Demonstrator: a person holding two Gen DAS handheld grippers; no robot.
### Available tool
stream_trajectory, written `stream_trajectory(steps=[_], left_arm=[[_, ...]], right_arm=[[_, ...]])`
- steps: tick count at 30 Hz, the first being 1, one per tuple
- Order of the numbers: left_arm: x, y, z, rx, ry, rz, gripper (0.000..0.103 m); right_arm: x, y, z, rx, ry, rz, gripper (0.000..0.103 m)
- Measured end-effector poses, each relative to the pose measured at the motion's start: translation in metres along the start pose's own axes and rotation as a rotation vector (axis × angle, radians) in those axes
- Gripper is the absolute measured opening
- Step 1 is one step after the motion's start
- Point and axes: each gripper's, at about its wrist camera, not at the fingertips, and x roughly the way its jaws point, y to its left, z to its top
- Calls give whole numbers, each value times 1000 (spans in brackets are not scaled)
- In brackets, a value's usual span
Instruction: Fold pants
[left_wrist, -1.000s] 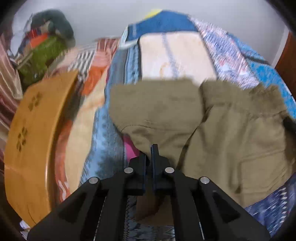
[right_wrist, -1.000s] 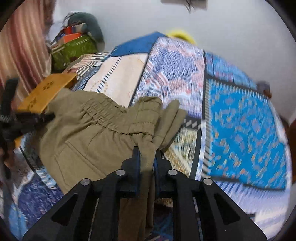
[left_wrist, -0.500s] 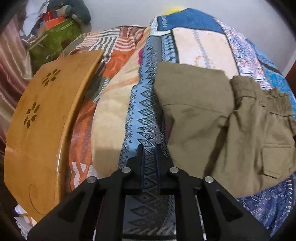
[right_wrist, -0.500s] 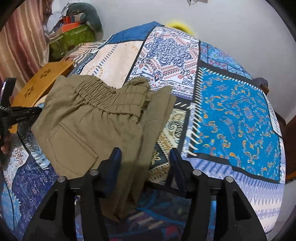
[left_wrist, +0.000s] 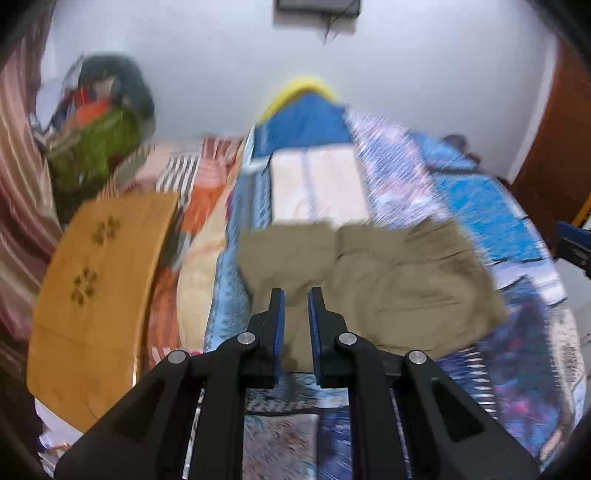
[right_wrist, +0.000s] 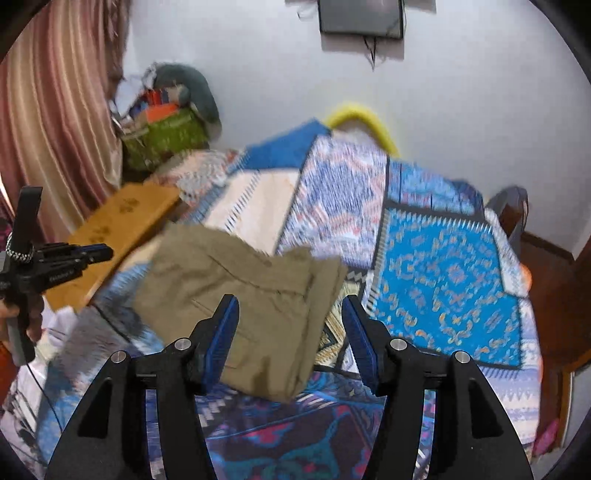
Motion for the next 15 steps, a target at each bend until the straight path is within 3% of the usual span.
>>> stream_trajectory(steps=[4,8,15], left_arm=[[-72,-25,13,24,-111,-57,13],[-149,-51,12,75,-220,-33,13],[-275,-77,-26,98,-434,-71,13]], right_arm=[[-47,19,12,-29,-89,0,54],[-105,42,18,-61,-183,21,54],[-217,84,-1,-121,-409,38,54]])
